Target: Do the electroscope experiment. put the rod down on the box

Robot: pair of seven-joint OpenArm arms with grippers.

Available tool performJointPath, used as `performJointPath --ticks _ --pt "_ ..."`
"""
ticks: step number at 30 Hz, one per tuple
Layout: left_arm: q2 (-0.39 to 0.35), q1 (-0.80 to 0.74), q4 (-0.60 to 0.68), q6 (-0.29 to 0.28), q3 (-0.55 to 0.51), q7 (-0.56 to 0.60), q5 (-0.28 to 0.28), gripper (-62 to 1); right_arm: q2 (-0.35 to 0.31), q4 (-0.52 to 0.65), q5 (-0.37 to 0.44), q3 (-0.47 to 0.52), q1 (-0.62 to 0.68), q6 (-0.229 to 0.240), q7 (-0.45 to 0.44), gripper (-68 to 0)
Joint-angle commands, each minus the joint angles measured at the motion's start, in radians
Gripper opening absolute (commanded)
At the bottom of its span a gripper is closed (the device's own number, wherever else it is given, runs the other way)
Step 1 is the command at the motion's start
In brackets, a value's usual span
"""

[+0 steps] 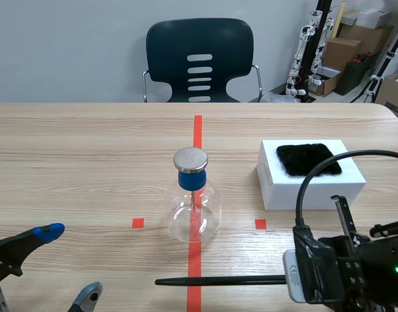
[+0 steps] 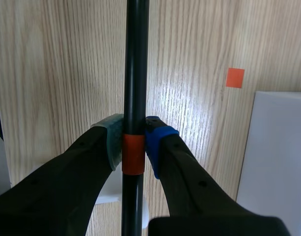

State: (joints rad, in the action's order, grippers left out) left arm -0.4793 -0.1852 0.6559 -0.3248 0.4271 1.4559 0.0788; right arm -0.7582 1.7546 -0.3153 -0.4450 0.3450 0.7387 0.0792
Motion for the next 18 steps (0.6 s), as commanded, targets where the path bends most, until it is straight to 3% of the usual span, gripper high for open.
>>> performJointPath --ticks 1,18 --pt "0.002 0.005 0.010 -0.001 0.001 0.018 -0.007 1.4 0.003 -0.012 0.004 -0.005 -0.024 0.007 0.003 -66.2" --pt "0.002 0.005 0.010 -0.001 0.001 0.018 -0.007 1.4 0.095 -0.158 -0.047 -0.078 -0.082 0.007 0.002 -66.2"
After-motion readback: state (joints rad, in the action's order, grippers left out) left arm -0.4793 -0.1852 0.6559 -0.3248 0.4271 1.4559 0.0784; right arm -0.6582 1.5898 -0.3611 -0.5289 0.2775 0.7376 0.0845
